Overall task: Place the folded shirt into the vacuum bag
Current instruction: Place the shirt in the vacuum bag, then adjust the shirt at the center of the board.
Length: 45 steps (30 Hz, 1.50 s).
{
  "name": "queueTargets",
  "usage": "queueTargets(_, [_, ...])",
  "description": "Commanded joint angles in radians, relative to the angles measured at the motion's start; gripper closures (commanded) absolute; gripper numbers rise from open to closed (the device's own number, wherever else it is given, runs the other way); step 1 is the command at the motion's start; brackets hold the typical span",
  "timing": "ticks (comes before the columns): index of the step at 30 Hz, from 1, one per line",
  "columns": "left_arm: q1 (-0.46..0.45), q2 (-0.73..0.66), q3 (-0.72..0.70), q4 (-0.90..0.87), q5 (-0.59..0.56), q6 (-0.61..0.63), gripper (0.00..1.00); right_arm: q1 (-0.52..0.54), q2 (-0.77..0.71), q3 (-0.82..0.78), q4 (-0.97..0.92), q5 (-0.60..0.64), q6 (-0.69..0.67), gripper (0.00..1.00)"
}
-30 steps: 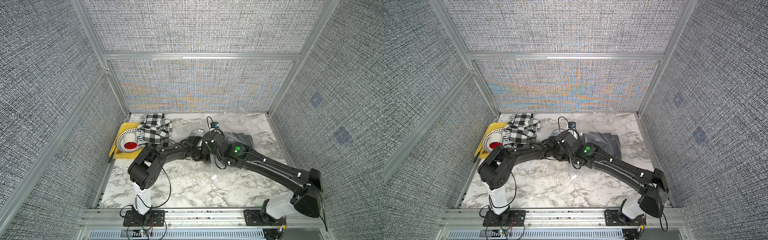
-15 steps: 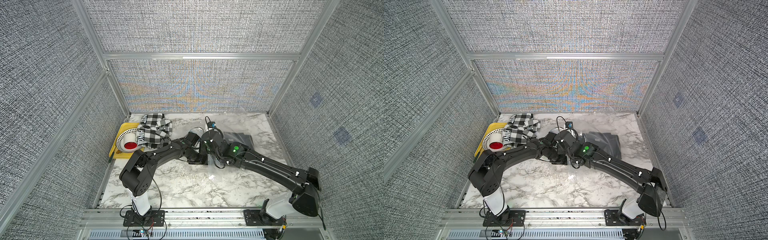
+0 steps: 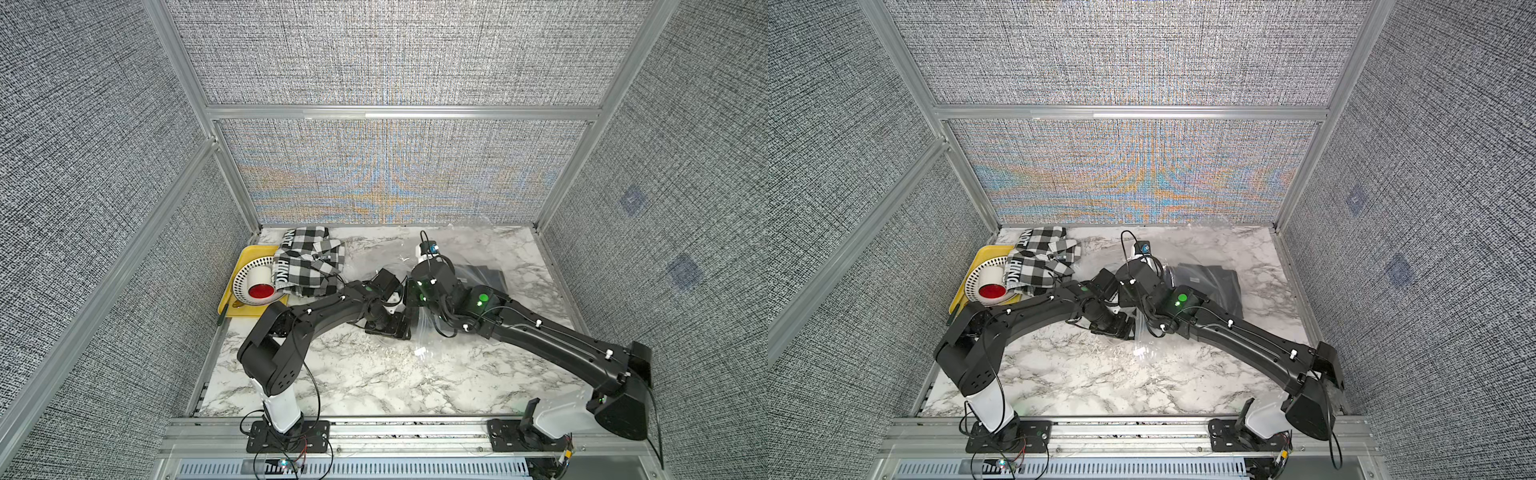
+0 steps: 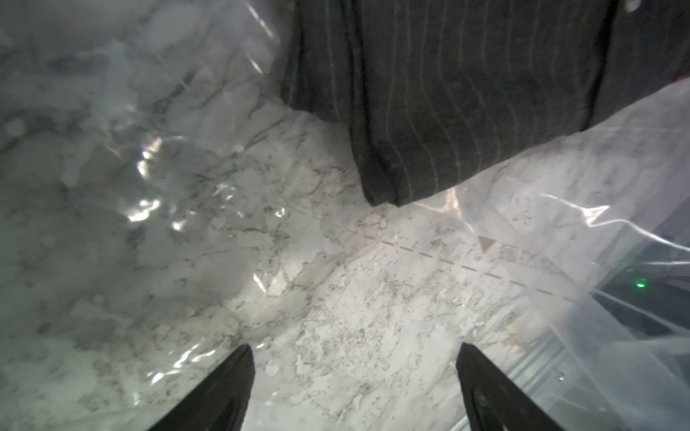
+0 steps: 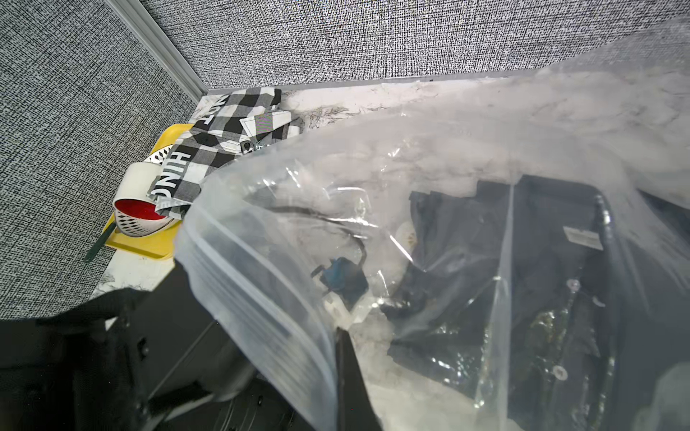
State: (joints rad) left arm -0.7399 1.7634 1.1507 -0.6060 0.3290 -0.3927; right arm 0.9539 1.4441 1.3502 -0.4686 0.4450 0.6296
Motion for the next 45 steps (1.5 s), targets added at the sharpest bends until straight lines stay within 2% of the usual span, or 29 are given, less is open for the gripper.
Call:
queueTargets(1, [-0.019,-0.026,-0.021,-0.013,-0.177,0.026,0.12,-0.01,0.001,0.004,0.013,0.013,-0.009,1.0])
queueTargets(6, [-0.05,-0.053,-0.028,-0.013,-0.256,0.039,0.12,-0.015,0.024,0.018,0.009,-0.002,-0.013,1.0])
queueTargets(15, [-0.061,-0.235,-0.148,0.069,-0.363,0.017,0.12,-0.064,-0.01,-0.066,0.017,-0.024,0.016,1.0])
queueTargets(20, [-0.059,-0.313,-0.191,0.093,-0.374,-0.028,0.12,-0.08,-0.025,-0.109,0.037,-0.046,0.013,1.0])
queueTargets(26, [-0.053,-0.38,-0.205,0.082,-0.444,-0.105,0.12,-0.088,-0.01,-0.146,0.066,-0.083,-0.012,1.0])
queueTargets(30, [-0.053,-0.457,-0.214,0.07,-0.454,-0.152,0.12,-0.127,-0.006,-0.192,0.143,-0.158,-0.037,1.0])
queueTargets(34, [-0.044,-0.524,-0.244,0.066,-0.531,-0.198,0.11,-0.155,0.04,-0.158,0.165,-0.178,-0.082,1.0])
queueTargets(40, [0.036,-0.498,-0.216,0.026,-0.55,-0.222,0.11,-0.239,0.11,-0.112,0.147,-0.176,-0.136,1.0])
queueTargets(45, [0.081,-0.457,-0.177,0.032,-0.509,-0.239,0.11,-0.323,0.06,-0.166,0.146,-0.15,-0.165,1.0])
